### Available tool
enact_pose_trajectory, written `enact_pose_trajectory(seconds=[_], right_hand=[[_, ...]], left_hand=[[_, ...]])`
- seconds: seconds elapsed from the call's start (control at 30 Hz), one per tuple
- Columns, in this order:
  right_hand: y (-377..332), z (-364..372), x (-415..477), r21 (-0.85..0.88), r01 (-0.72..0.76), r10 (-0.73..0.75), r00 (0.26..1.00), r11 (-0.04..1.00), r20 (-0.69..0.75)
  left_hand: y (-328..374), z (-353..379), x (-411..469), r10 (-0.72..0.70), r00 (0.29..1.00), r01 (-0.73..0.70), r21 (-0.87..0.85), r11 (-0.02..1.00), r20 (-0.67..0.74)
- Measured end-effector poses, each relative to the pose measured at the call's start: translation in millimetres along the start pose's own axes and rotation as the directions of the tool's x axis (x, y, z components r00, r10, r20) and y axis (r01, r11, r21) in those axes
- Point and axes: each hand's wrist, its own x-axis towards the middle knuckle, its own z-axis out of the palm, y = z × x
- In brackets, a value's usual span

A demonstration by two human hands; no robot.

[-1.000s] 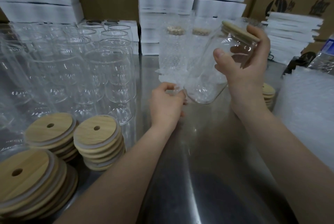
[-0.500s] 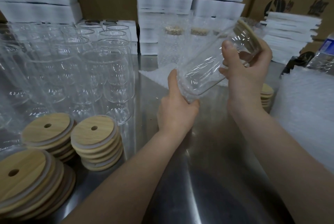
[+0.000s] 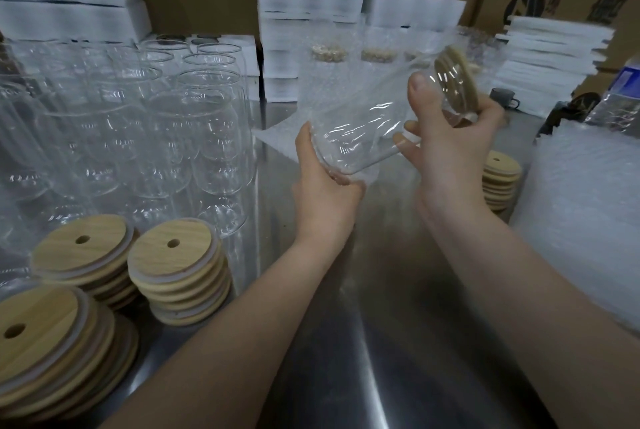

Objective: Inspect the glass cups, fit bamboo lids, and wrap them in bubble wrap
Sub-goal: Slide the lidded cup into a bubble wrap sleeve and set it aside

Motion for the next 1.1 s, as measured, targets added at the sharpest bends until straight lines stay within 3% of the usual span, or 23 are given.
enact_pose_trajectory(seconds=[0.13,0.27,0.4,0.57,0.77,0.93,1.1], right_hand=[[2,3,-4,-0.012,0.004,-0.004,1.0,1.0,-0.006],[4,5,-7,-0.011,0.023,-0.023,1.0,1.0,-0.003],[5,3,-10,-0.078,0.184,-0.182,0.983,0.98,0.028],[5,-3,-5,-0.179,0.392,-0.377,0.919,0.902,0.112],[5,-10,5,-0.266,0.461,-0.432,0.887,0.847,0.161],[9,-13,14,-0.265,0.399,-0.384,0.917,0.877,0.111],[12,-13,20,-0.152,0.281,-0.279,0.96,0.948,0.033]], left_hand=[[0,1,0,-0.02,0.997,0.026,-0.069,0.997,0.08],[7,0,0,-0.003,0.997,0.011,-0.107,0.994,0.074],[13,0,-4,0.014,0.997,-0.006,-0.11,0.994,0.074],[11,0,-5,-0.023,0.999,0.023,0.003,1.0,-0.044],[16,-6,-6,0.089,0.989,-0.102,-0.107,0.989,-0.114],[16,-9,-10,0.264,0.963,-0.258,0.111,0.96,-0.046],[13,-6,-12,0.376,0.923,-0.378,0.392,0.839,0.085]])
